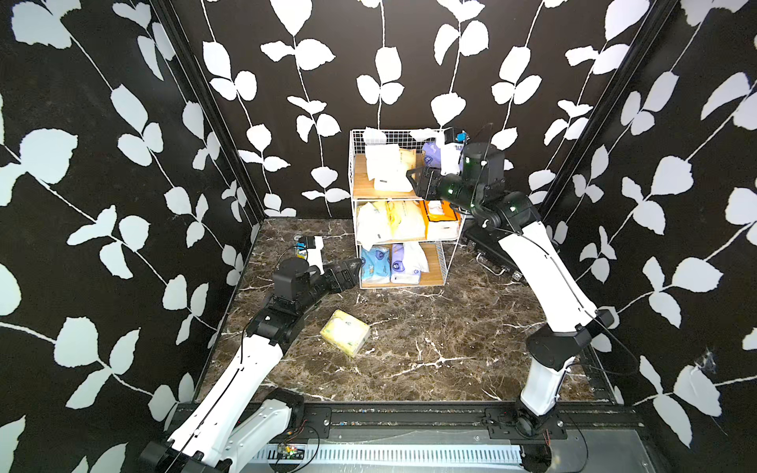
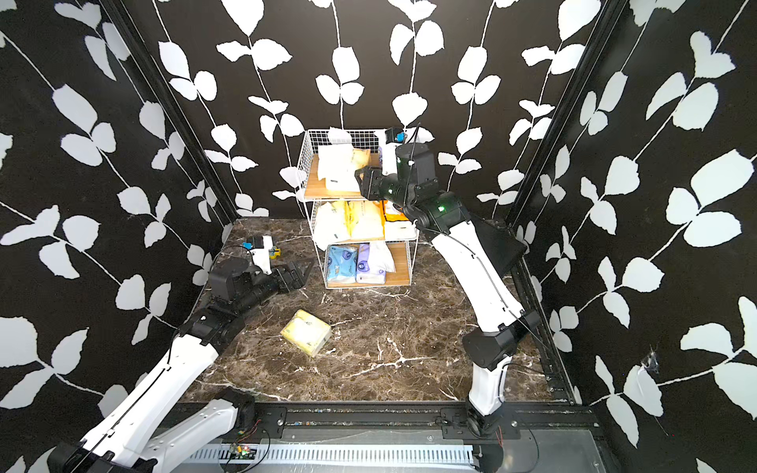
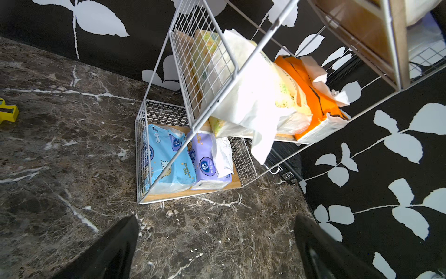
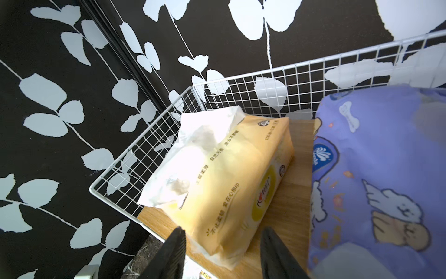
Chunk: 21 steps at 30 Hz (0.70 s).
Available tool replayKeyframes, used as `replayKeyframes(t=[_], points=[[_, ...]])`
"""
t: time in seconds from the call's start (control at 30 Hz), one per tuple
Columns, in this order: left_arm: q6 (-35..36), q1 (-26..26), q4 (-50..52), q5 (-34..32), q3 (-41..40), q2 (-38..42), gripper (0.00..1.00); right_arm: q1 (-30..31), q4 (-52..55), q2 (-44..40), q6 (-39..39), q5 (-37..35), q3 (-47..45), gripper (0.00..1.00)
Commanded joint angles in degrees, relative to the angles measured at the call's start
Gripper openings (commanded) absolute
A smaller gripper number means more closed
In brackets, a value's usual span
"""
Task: Remove the tissue boxes from the shelf
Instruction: Pick up a box of tissues from the shelf.
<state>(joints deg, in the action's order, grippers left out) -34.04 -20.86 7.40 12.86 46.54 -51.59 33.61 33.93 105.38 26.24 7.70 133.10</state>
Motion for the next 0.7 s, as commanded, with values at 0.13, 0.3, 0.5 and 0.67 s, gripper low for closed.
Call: replayKeyframes(t=[0.13,0.3,0.5,0.67], points=[[-0.6,-0.3,-0.4,-1.2,-2.6,3.4,0.99,0.7,-1.8,3.6,2.4,0.4,3.6,0.51],[-0.3,-0.3,-0.2,-0.6,-1.6,2.2,0.99,1.3,-2.7,4.0,2.1,0.1,3.4,0.5],[-0.8,-0.3,-1.2,0.1,-2.2,1.4,0.99,1.3,-2.8,4.6,1.7,0.1,2.5,0.5],[-0.3,-0.3,-0.9,0.1,-1.8,1.1,0.99,1.3,-6.2,2.4,3.3,0.5,0.4,0.52]])
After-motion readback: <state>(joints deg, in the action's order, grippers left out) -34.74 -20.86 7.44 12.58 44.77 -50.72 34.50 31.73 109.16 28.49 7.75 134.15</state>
